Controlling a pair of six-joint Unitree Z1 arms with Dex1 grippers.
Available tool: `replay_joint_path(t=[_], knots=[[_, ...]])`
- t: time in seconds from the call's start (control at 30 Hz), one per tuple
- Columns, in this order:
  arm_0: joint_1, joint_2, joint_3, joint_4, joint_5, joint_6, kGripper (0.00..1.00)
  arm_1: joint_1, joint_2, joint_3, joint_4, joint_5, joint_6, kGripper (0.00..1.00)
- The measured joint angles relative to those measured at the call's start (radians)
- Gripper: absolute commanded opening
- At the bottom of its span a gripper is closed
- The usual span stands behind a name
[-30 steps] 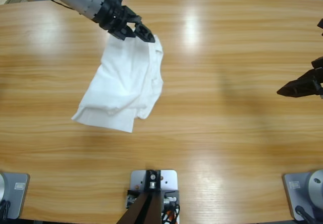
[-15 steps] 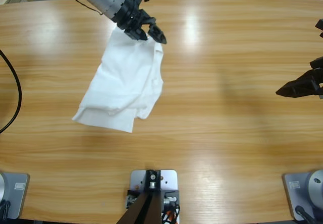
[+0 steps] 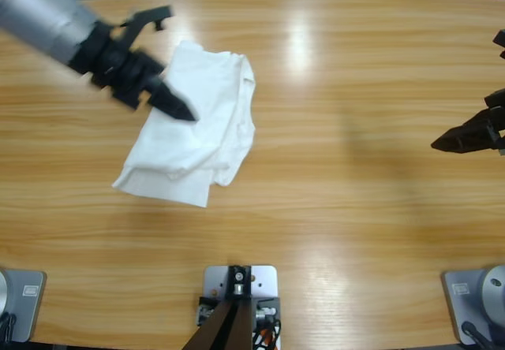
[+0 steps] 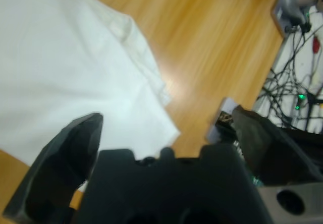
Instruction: Fold clothes
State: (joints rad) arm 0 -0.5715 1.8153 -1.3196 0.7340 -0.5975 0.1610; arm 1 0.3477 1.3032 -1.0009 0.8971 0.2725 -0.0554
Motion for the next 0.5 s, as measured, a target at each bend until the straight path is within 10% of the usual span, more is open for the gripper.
replay_joint_path(t=[0.5], knots=[[-0.144,-0.083,0.312,-0.295,-0.038,-0.185,0.996,0.066,-0.012,0.0,0.0,0.0,0.0,0.738]])
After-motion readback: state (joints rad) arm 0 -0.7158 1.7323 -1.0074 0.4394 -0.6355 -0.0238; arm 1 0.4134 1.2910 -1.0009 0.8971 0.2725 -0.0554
